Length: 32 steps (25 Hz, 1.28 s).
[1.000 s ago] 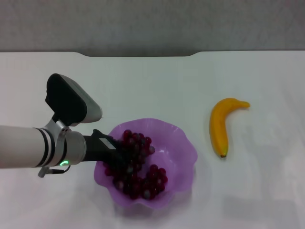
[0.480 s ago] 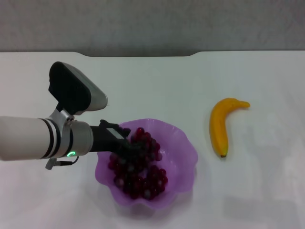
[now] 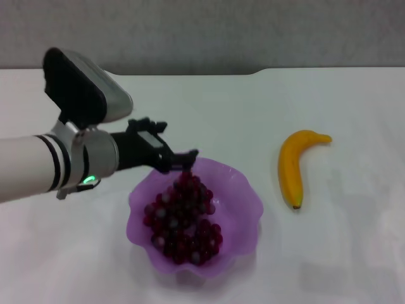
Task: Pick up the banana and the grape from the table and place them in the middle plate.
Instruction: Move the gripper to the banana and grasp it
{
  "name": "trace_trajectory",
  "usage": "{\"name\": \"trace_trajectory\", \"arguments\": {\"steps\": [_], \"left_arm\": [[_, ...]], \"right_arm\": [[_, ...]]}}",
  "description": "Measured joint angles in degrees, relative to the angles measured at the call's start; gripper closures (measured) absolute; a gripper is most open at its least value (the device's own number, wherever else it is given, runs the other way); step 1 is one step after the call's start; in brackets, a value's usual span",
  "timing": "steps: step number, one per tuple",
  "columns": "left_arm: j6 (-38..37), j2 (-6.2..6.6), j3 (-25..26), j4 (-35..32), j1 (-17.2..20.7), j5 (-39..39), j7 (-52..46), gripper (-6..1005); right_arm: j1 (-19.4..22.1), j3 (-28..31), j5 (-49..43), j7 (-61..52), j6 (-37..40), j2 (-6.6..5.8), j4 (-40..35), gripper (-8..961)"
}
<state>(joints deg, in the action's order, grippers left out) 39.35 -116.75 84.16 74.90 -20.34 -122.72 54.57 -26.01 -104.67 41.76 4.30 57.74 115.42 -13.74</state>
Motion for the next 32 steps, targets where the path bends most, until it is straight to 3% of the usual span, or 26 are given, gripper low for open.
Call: {"name": "trace_trajectory", "arguments": {"steps": [5,10,15,20,23,32], "left_arm": [[-7.78,0.12,0.64,-0.47,0.99,5.22,0.44,106],[-16.59,-0.03,0.36,-4.73,0.76,15.39,8.73,105],[-15.56,0.27,2.58,-11.39,-0.95,37.62,27.54,105],[-4.13,0.31,10.45,-26.47,-5.33,63.13,50.52,106],[-5.51,0.31,10.88,-28.31,-6.33,65.59,52.97,107],[-21.39,-0.04,8.88,-26.63,-8.83,55.64,49.2,112]], "right_arm": [[0.0,0.0,0.14,0.0,0.0,-0.02,-0.11,61],[-0.05,0.0,0.26,0.0,0.0,-0.02,-0.36,61],[-0.18,0.0,0.28,0.0,0.0,-0.02,-0.43,61],[-0.4,0.01,0.16,0.0,0.0,0.05,-0.47,61],[-0.26,0.0,0.19,0.0,0.0,0.07,-0.5,61],[-0.34,0.0,0.28,-0.01,0.0,0.03,-0.44,62]]}}
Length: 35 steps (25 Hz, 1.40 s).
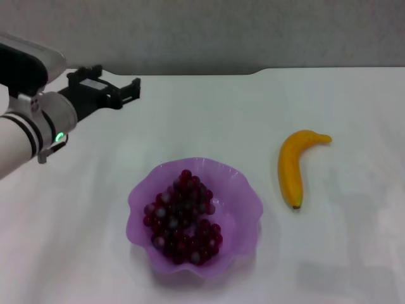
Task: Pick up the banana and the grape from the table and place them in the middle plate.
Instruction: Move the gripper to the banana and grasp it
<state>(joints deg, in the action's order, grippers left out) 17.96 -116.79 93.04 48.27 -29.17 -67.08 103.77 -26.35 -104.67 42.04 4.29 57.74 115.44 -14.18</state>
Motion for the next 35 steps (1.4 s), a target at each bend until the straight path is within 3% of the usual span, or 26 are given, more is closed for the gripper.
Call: {"name": "trace_trajectory", "arguments": {"steps": [4,8,12,15,16,17,23,35], "left_arm": [[-2.42,-0.15,2.47,-3.27,-1.93,7.85,4.65,113],[0.57,-0.16,7.29,-11.91,-5.38,21.51,17.88,112],[11.38,-0.2,14.56,-20.45,-6.53,36.41,35.07,112],[19.01,-0.25,16.64,-25.64,-6.64,46.89,46.0,112],[19.01,-0.25,16.64,-25.64,-6.64,46.89,46.0,112],[25.55,-0.3,16.71,-30.85,-6.75,54.9,54.08,112],[30.69,-0.35,16.8,-34.63,-6.77,58.58,58.58,113],[30.09,0.04,16.97,-35.6,-6.22,59.43,58.8,113]], "right_arm": [[-0.98,0.0,0.04,-0.29,0.0,0.07,-0.11,62],[-1.2,0.0,-0.03,-0.93,0.0,0.08,-0.14,62],[-1.26,0.0,-0.12,-2.84,-0.03,0.06,-0.14,62],[-1.55,0.0,-0.21,-4.45,-0.91,-0.02,-0.11,61],[-1.74,0.0,-0.22,-4.6,-1.57,-0.04,-0.1,61],[-2.01,0.0,-0.22,-4.6,-2.46,-0.07,-0.11,61],[-3.03,0.0,-0.27,-4.63,-4.28,-0.12,-0.14,62],[-4.17,-0.09,-0.29,-4.12,-12.54,-0.16,-4.16,61]]}}
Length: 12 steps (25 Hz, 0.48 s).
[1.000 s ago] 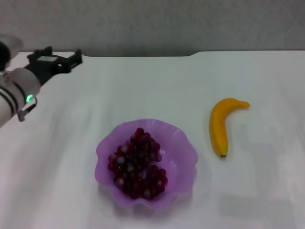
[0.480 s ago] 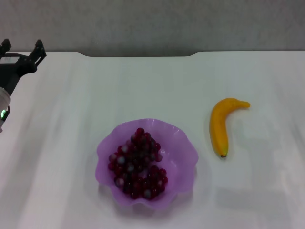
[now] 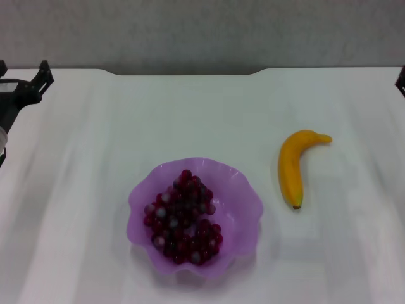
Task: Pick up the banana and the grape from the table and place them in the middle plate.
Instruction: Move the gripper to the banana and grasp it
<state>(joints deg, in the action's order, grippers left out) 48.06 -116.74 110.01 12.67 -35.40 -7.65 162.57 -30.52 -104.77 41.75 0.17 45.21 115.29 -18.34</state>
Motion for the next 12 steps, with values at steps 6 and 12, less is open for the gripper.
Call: {"name": "trace_trajectory", "arguments": {"steps": [6,12], "left_arm": [[-0.06,0.11,0.02,-0.6,0.48,-0.33,0.03,112],[-0.13,0.12,-0.39,-0.64,0.73,-0.43,0.06,112]], "right_arm": [[0.39,1.45,-0.14,3.69,-14.7,-0.5,-9.18,61],[0.62,8.98,-0.13,12.8,-31.08,-0.5,-17.65,62]]}}
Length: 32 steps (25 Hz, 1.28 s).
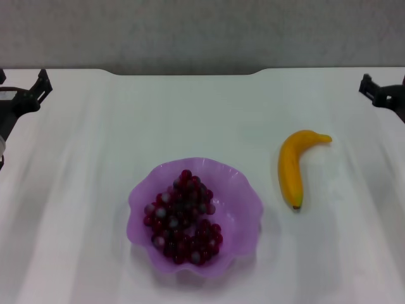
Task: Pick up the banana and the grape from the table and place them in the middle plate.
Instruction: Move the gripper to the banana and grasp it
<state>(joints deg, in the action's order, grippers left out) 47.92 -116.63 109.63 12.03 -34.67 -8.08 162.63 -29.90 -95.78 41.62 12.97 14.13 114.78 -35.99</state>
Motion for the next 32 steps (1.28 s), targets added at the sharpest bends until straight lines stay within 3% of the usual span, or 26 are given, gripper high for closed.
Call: {"name": "trace_trajectory", "arguments": {"steps": [7,10,15,23,32], "left_arm": [[0.0,-0.06,-0.36,0.0,-0.3,-0.11,0.03,112],[-0.01,-0.08,-0.4,0.0,-0.31,-0.16,0.05,112],[-0.07,-0.16,-0.56,0.0,-0.66,-0.22,0.05,112],[-0.06,-0.35,-0.67,0.01,-1.11,-1.62,0.05,112],[-0.04,-0.44,-0.64,0.01,-1.67,-1.72,0.05,112]], "right_arm": [[-1.8,8.63,0.04,4.92,-17.38,-0.1,-4.1,62],[-1.97,8.66,0.09,5.29,-17.56,-0.11,-4.53,62],[-1.77,5.07,0.97,5.24,-15.57,0.22,-5.78,61],[-4.99,-2.66,6.57,4.93,-18.48,0.26,-4.18,62],[-9.49,-4.64,8.84,5.29,-22.9,0.32,3.17,61]]}}
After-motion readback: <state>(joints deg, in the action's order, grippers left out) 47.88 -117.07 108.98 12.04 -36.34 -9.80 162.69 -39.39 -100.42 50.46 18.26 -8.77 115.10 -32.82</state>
